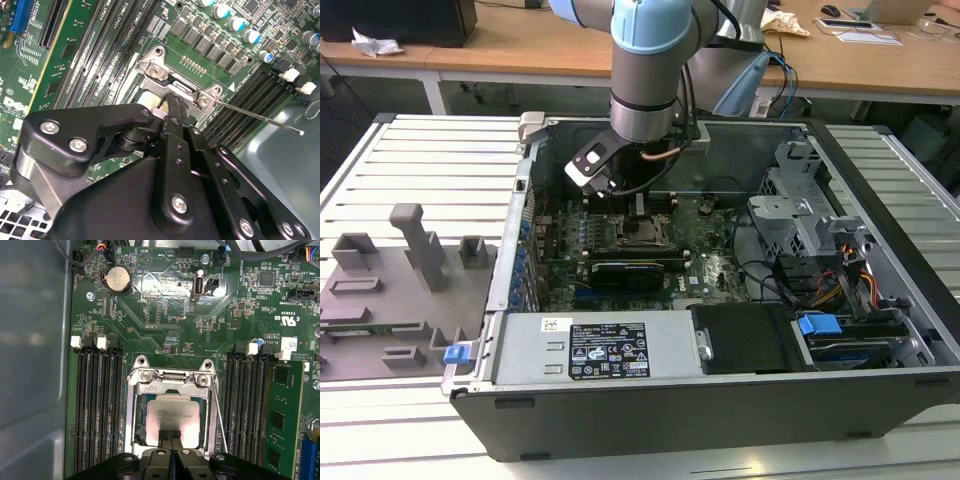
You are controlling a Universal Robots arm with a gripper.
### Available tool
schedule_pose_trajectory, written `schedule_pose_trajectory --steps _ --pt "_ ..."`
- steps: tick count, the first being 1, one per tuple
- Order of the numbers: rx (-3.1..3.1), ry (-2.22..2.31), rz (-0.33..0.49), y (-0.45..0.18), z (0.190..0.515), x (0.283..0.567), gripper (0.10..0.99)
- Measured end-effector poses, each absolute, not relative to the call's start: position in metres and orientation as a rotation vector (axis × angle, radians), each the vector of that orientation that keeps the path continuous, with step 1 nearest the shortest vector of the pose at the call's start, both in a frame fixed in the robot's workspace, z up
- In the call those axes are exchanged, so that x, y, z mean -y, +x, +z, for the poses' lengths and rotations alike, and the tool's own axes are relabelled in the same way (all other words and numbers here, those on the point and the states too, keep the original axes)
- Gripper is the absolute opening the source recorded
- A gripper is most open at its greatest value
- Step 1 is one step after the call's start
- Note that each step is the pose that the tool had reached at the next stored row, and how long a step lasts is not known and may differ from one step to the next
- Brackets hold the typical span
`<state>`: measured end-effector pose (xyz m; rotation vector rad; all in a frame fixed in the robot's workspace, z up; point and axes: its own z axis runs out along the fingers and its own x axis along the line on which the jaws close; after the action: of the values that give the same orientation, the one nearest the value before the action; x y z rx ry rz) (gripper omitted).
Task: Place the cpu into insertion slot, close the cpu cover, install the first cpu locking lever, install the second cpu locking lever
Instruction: 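Close the cpu cover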
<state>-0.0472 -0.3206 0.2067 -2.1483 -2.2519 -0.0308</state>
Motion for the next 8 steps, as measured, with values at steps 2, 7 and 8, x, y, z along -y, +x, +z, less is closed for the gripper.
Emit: schedule_pose_trajectory --steps 2,7,8 --pt "2.252 -2.148 -0.031 -0.0463 0.2062 0.3205 0.106" --pt "2.252 -2.149 -0.033 -0.0443 0.2087 0.3205 0.106" --pt "2.255 -2.151 -0.037 -0.0445 0.2103 0.3205 0.106"
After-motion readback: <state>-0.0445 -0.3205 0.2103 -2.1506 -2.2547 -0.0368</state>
